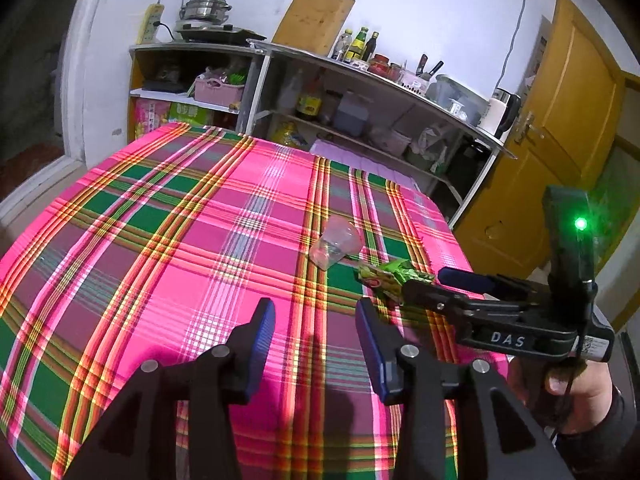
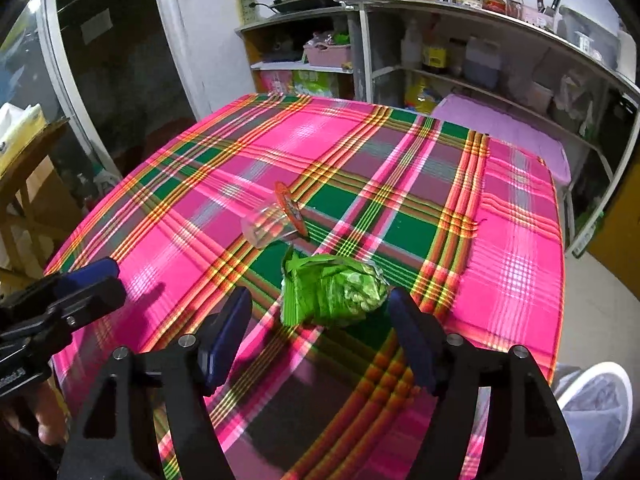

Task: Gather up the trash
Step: 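Grasp the clear plastic cup with the left gripper while the right grasps the green wrapper, then carry the clear cup with the left gripper while the right carries the green wrapper to the bin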

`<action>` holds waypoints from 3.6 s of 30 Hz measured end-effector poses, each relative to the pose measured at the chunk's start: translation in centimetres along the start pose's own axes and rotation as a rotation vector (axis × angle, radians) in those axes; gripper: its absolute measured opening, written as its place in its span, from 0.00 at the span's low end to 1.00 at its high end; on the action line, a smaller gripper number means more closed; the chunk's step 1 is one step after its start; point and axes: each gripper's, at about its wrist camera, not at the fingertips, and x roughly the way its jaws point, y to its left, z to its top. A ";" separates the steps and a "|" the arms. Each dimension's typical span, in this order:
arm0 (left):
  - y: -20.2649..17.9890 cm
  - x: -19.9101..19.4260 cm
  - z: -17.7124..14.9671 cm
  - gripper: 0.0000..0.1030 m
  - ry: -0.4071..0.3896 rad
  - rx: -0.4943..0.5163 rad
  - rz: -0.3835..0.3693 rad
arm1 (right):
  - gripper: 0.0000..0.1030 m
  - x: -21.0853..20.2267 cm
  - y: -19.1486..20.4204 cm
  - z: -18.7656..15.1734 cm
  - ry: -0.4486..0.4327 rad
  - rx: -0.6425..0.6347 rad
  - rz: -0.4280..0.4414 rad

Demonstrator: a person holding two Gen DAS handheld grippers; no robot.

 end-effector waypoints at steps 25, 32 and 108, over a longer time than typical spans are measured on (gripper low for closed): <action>-0.4 4.6 2.3 0.40 0.059 0.065 0.000 | 0.30 1.5 -2.1 -0.9 0.030 0.078 0.045; -1.8 7.5 3.2 0.41 0.108 0.143 0.010 | 0.29 -0.6 -3.2 -1.7 -0.011 0.104 0.048; -21.5 -4.9 -7.2 0.27 0.036 0.373 -0.223 | 0.29 -21.3 -9.0 -15.8 -0.245 0.301 -0.080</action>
